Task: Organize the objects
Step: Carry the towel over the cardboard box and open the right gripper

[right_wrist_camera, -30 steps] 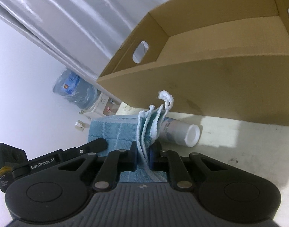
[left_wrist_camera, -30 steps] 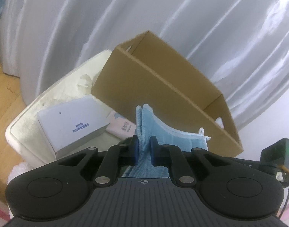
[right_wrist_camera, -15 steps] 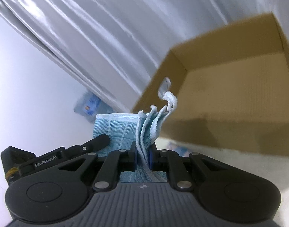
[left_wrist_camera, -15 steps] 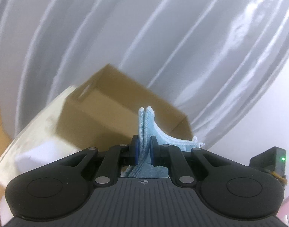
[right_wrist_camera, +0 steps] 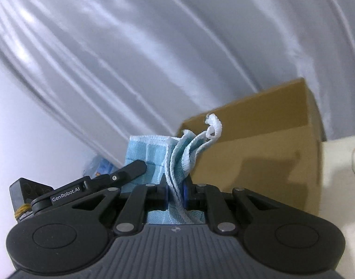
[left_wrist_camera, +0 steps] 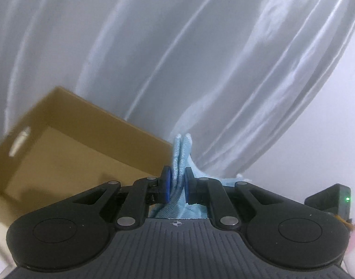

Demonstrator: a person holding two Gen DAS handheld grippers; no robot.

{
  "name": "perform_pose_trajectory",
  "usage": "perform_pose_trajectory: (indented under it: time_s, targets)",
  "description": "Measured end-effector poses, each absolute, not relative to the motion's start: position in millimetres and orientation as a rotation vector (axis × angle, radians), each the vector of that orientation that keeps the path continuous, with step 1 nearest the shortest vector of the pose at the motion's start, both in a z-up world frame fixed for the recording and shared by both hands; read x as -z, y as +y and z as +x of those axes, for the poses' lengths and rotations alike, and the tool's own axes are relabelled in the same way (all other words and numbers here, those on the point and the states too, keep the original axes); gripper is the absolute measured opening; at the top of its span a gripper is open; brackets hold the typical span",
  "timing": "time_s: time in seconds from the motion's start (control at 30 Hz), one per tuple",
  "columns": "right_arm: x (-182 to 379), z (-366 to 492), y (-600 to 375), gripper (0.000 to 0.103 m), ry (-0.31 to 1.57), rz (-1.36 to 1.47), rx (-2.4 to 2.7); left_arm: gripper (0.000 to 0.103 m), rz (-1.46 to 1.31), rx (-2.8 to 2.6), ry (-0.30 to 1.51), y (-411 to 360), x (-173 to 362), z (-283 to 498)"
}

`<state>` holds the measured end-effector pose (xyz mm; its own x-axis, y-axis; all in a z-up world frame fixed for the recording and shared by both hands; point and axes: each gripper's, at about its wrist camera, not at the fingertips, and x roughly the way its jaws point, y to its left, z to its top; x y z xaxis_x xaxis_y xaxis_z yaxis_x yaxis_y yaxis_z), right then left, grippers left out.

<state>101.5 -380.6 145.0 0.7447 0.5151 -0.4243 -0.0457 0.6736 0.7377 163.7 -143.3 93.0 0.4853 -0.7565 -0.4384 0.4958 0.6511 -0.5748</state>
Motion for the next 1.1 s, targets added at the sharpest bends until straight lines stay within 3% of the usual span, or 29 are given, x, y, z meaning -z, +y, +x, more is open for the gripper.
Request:
perform_pose_trajectory:
  time_s: [0.37,0.83,0.93,1.0,1.07,1.1]
  targets:
    - [-89,157,-420,0.012,0.85,0.75,-0.207,0.01,-0.346,0.754,0.931,-227,-38,238]
    - [-87,202,-418,0.014,0.901,0.518,-0.072,0.01,-0.28,0.712,1.032,-254,-4,285]
    - [-91,205,-417,0.021,0.906,0.49,-0.041,0.019,-0.27,0.691,1.054,-257,1,291]
    - [-95,204,-418,0.033,0.889,0.502,-0.036,0.048,-0.259,0.673,1.042,-258,0,292]
    - [-98,201,-418,0.052,0.86,0.521,-0.046,0.062,-0.254,0.659,1.02,-256,-1,292]
    - [-99,199,-418,0.054,0.85,0.525,-0.046,0.065,-0.253,0.659,1.002,-255,-4,289]
